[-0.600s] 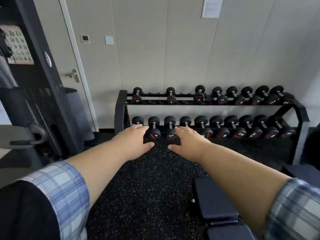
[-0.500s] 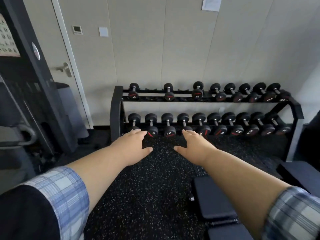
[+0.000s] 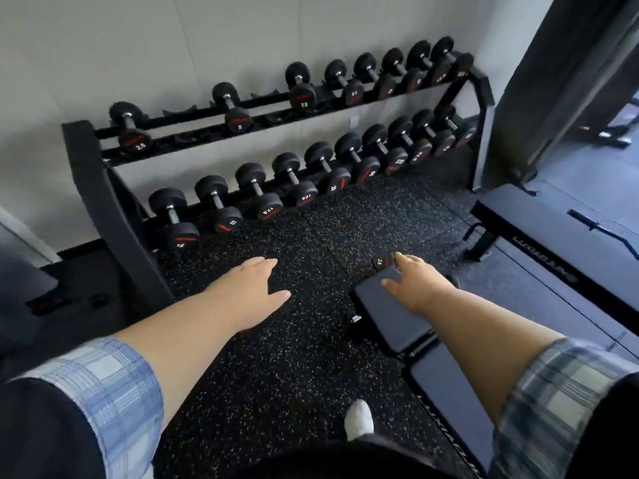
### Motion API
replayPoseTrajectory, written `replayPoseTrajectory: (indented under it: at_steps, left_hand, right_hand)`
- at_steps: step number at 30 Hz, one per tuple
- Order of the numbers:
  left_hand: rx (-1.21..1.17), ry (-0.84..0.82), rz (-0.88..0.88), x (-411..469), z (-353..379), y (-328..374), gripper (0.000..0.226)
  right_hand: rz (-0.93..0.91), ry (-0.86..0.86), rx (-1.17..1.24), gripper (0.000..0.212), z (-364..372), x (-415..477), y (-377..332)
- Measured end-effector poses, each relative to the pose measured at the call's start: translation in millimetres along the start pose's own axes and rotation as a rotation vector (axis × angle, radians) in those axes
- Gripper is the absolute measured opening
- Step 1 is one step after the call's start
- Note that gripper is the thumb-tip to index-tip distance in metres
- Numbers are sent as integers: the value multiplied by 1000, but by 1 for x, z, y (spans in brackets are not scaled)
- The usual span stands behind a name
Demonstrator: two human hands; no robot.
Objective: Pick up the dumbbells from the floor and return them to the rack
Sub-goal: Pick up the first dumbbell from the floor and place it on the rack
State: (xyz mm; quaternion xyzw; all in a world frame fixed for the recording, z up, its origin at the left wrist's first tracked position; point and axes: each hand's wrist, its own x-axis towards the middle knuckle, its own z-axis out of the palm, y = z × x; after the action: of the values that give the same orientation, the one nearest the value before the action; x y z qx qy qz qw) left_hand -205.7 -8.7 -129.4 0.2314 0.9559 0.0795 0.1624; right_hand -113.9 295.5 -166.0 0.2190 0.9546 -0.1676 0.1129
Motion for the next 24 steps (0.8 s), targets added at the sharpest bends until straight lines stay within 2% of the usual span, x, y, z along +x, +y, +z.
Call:
replayPoseTrajectory:
  at_steps: [8, 14, 19, 24]
  left_hand:
    - [53, -111, 87, 150, -6, 27, 80]
    - [92, -132, 133, 281, -27, 49, 81]
    - [67, -164, 177, 375, -41, 71, 81]
    - [81, -208, 224, 457, -37, 81, 78]
  right_hand:
    - [143, 46, 68, 59, 1, 121, 33]
    - [211, -88, -17, 47, -43, 248, 58]
    - [238, -98, -47, 41, -78, 327, 72]
    - [295, -122, -17, 35, -72, 381, 76]
